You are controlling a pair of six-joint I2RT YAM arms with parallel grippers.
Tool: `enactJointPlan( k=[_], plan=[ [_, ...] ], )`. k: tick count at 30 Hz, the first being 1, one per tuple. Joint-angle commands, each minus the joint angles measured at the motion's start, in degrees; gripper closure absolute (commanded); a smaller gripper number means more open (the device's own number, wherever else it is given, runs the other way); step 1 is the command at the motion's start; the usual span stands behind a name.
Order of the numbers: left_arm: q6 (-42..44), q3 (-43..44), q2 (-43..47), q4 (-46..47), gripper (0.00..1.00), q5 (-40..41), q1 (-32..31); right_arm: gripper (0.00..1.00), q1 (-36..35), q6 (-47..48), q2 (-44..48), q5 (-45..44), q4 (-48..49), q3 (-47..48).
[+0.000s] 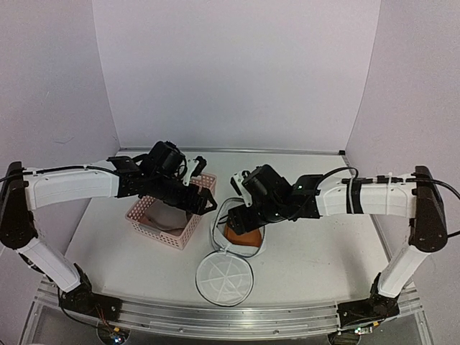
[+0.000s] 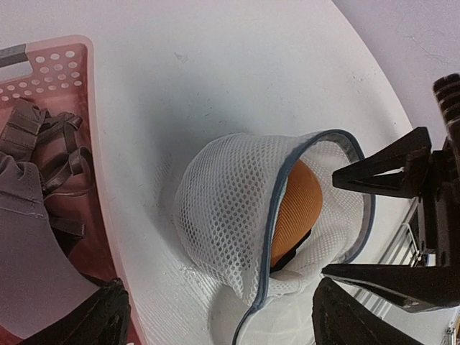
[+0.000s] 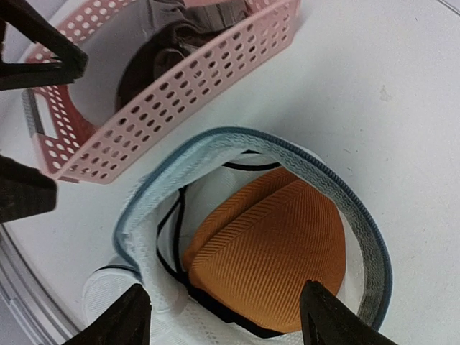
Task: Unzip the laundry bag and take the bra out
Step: Hold the bra from the laundry bag.
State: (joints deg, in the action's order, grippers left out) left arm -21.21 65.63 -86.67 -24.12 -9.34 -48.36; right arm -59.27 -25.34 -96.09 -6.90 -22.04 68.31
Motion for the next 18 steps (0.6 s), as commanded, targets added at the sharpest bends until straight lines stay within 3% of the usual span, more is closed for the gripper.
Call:
enactJointPlan(
  k=[1,18],
  plan=[
    [-1.4,2.5,-2.8,2.6,0.15,-0.2,-0.1,0.26,0.5,0.6,-2.6,-4.8,1.7,1.5],
    [-3.1,7.8,-13.2,6.5,0.24,-7.3,-0.1,0.21,2.1,0.4,-9.5,0.6,5.7,1.5]
  ],
)
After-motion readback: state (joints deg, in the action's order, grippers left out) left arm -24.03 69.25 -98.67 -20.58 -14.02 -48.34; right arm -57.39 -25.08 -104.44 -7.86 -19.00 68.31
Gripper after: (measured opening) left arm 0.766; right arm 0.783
